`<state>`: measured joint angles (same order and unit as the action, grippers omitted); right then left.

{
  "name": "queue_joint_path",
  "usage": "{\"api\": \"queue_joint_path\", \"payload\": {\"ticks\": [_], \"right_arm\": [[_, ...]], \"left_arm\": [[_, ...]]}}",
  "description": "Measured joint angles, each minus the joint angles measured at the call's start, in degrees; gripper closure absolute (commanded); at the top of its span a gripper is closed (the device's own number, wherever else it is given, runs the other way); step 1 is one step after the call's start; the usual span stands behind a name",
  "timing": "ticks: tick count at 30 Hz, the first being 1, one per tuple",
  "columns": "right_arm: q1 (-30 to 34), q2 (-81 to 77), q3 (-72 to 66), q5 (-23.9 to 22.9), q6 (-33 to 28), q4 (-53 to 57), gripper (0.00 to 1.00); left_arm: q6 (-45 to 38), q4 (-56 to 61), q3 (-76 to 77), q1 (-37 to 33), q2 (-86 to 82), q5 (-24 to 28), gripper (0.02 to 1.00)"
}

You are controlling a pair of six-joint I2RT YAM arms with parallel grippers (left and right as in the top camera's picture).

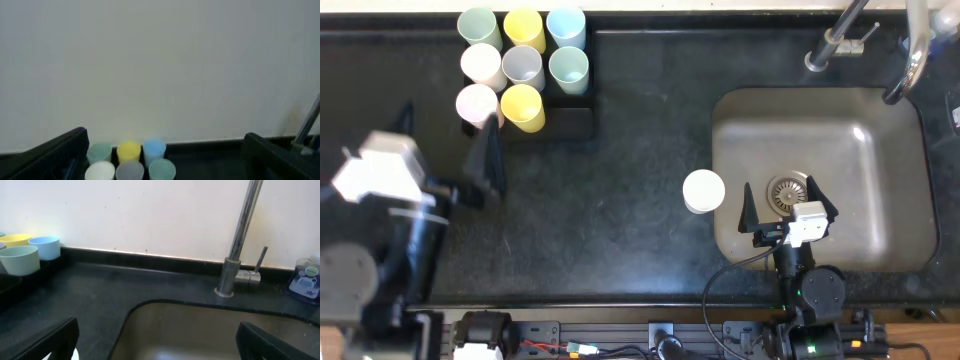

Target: Store Cups

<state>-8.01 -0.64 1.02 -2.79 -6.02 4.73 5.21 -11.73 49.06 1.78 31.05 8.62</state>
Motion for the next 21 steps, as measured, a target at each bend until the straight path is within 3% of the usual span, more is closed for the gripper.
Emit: {"api": "queue_joint_path", "payload": {"ticks": [7,13,21], "right_arm": [[0.0,0.0,0.0,0.0,0.0,0.0,0.003],[0.0,0.0,0.0,0.0,0.0,0.0,0.005],[0.0,0.0,0.0,0.0,0.0,0.0,0.005]], "left_arm": [[-1.2,1.2,-18.3,-1.2,-16.3,0.4,0.018],[-1.2,9.1,-34.3,-1.2,-28.8,0.7,0.018],[-1.2,17.8,-47.1,-1.2,-30.2,1.0,0.018]]}}
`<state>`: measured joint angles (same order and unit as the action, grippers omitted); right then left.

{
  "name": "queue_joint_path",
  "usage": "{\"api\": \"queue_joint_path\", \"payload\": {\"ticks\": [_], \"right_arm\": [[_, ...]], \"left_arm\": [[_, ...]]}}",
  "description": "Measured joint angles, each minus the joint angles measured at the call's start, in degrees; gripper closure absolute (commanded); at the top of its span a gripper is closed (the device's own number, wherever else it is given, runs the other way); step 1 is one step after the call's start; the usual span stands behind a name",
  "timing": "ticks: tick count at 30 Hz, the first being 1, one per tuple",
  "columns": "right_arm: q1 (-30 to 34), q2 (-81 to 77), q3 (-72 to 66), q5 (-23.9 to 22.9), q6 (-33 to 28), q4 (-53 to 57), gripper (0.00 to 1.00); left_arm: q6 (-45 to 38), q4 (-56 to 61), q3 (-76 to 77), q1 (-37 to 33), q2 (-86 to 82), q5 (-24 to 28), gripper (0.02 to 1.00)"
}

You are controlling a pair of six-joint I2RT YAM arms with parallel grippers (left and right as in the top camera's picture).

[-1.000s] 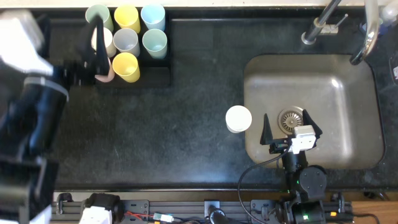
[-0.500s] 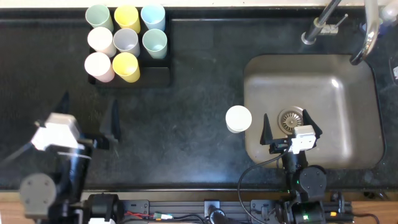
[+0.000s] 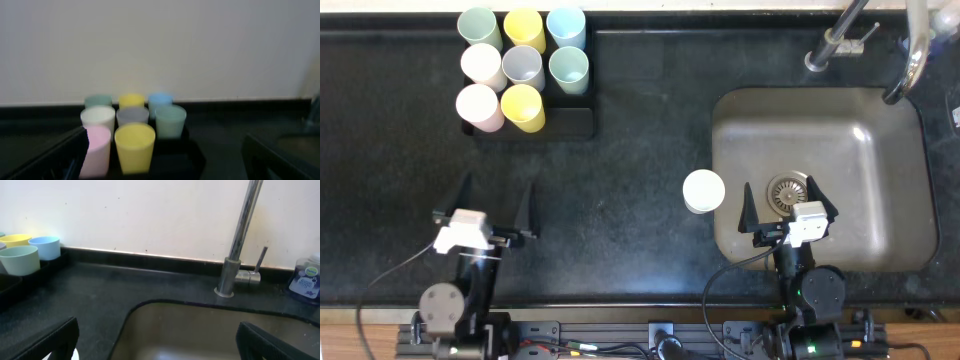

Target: Store Cups

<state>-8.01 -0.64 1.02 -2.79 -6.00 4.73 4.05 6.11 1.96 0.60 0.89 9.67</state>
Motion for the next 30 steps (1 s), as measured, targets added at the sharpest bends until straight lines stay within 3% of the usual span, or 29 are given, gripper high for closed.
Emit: {"api": "queue_joint_path", "payload": {"ticks": [6,30], "right_arm": [[0.0,0.0,0.0,0.0,0.0,0.0,0.003],[0.0,0.0,0.0,0.0,0.0,0.0,0.007]], "left_arm": [[0.0,-9.8,-1.4,0.0,0.0,-0.3,0.018],[0.0,-9.8,-1.4,0.0,-0.1,-0.5,0.018]]}}
